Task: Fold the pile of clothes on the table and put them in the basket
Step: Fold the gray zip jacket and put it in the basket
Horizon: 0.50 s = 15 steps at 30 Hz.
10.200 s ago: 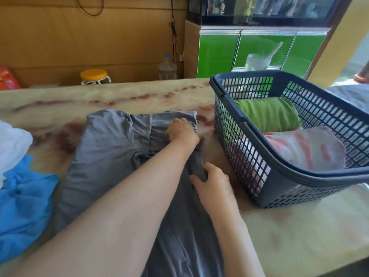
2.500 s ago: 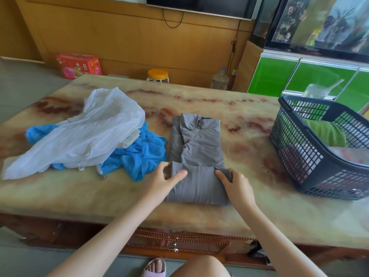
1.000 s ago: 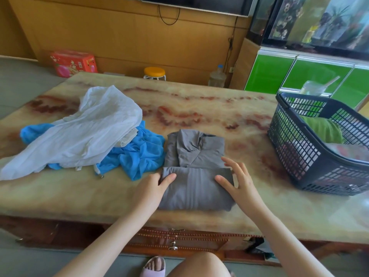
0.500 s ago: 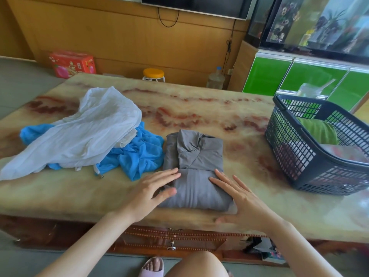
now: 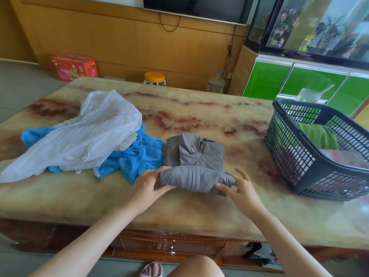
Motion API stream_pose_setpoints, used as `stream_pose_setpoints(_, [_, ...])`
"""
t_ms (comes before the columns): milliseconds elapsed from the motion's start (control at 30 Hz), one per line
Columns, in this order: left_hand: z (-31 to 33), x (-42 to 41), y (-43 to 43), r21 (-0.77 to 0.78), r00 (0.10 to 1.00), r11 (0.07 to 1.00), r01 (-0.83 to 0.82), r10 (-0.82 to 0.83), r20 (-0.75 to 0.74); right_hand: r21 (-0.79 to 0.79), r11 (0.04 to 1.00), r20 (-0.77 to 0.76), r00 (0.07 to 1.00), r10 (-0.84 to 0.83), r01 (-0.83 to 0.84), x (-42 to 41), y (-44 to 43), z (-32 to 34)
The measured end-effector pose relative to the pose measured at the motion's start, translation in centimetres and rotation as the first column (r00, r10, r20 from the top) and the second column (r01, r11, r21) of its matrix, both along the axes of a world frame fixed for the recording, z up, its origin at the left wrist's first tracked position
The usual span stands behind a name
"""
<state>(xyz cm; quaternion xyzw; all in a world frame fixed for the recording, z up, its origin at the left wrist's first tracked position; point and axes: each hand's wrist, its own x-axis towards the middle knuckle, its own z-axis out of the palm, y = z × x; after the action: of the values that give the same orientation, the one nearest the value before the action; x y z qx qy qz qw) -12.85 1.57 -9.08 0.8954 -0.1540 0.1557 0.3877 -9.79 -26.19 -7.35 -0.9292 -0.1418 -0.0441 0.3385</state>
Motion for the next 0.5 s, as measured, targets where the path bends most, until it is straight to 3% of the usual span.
stream_pose_setpoints(100, [1.2, 1.0, -0.7, -0.041, 0.996, 0.995, -0.088, 0.086, -0.034, 0.177, 0.981, -0.100, 0.993, -0.062, 0.079, 0.5, 0.2, 0.1])
stream_pose_setpoints(200, [2.1, 1.1, -1.5, -0.126, 0.982, 0.988, -0.095, 0.072, -0.173, 0.390, 0.898, -0.227, 0.967, -0.119, 0.202, 0.0, 0.7, 0.8])
stream_pose_setpoints(300, [2.2, 1.0, -2.2, -0.143, 0.941, 0.970, -0.197, 0.146, -0.305, 0.317, 0.909, -0.273, 0.944, -0.184, 0.269, 0.2, 1.3, 1.0])
stream_pose_setpoints(400, [2.0, 1.2, -2.5, -0.192, 0.885, 0.929, -0.315, 0.215, -0.412, 0.169, 0.941, -0.188, 0.947, -0.261, 0.293, 0.7, 1.9, 0.5])
stream_pose_setpoints(433, [1.8, 1.2, -2.6, -0.181, 0.876, 0.921, -0.346, 0.248, -0.414, 0.146, 0.948, -0.137, 0.955, -0.265, 0.284, 0.6, 1.9, 0.4])
stream_pose_setpoints(500, [1.1, 1.2, -2.7, -0.138, 0.936, 0.939, -0.316, 0.284, -0.209, 0.162, 0.973, 0.050, 0.984, -0.171, 0.161, 0.5, 1.8, 0.6])
